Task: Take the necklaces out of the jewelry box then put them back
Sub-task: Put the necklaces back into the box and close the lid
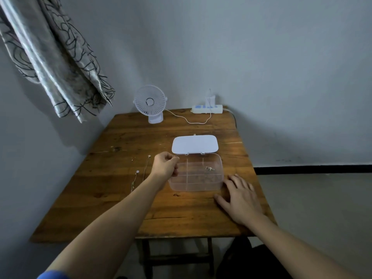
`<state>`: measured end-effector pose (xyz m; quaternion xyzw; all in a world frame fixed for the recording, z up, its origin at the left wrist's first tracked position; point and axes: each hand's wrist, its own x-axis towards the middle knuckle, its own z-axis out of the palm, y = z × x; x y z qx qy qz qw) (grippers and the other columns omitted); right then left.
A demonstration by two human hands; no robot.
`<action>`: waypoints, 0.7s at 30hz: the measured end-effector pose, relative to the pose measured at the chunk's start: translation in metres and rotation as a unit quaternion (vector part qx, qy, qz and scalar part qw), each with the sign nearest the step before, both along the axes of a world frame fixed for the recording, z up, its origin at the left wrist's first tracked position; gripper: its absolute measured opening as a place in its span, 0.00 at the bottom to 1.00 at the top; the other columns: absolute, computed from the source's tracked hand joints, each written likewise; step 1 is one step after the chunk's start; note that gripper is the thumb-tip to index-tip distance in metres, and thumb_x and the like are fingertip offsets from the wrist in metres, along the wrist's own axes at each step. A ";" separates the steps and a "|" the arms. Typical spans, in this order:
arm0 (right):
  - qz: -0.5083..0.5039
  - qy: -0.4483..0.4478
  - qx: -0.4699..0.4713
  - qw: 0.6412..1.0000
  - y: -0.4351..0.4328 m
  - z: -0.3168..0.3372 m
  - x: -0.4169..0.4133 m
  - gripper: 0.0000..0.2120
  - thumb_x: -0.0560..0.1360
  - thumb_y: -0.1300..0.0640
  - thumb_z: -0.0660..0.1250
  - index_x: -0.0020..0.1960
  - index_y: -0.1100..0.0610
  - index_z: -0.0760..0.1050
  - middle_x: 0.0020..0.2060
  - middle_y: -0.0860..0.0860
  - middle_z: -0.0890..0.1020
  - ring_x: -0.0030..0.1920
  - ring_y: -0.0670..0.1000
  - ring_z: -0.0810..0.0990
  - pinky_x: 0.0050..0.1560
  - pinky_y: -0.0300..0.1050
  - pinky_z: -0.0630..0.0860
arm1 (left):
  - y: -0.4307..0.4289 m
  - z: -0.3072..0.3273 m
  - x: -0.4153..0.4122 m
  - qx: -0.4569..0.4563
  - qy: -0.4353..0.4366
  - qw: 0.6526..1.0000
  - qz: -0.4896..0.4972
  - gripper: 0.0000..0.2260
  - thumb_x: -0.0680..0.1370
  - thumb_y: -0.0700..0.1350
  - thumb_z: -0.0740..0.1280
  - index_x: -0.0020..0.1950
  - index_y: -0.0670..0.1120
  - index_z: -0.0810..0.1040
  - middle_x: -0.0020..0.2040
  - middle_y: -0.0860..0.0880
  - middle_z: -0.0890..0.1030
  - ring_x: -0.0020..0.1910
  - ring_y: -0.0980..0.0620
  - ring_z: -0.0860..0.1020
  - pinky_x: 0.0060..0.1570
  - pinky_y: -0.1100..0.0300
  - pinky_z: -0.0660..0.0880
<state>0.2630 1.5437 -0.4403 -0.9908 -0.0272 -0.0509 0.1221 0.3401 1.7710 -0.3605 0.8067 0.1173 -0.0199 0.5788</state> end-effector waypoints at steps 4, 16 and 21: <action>-0.004 -0.004 -0.002 1.000 0.000 -0.003 0.000 0.33 0.74 0.30 0.52 0.72 0.47 0.62 0.73 0.49 0.65 0.75 0.52 0.57 0.73 0.52 0.55 | 0.004 -0.001 -0.008 -0.030 0.023 0.999 -0.017 0.04 0.79 0.40 0.64 0.46 0.41 0.76 0.34 0.43 0.76 0.28 0.50 0.74 0.27 0.59 0.74; -0.006 0.011 -0.009 1.000 0.001 0.001 -0.001 0.34 0.74 0.30 0.51 0.73 0.47 0.60 0.74 0.49 0.63 0.75 0.51 0.55 0.73 0.52 0.54 | 0.011 0.019 -0.004 -0.078 -0.008 0.997 0.018 0.05 0.79 0.39 0.64 0.46 0.39 0.76 0.34 0.43 0.78 0.31 0.49 0.77 0.33 0.57 0.79; -0.009 0.014 -0.004 1.000 0.001 0.000 0.000 0.34 0.73 0.29 0.51 0.73 0.46 0.61 0.74 0.49 0.63 0.75 0.52 0.56 0.73 0.53 0.53 | 0.005 0.009 0.003 0.176 -0.051 0.982 -0.042 0.06 0.77 0.41 0.66 0.39 0.45 0.76 0.38 0.45 0.80 0.37 0.51 0.78 0.35 0.60 0.76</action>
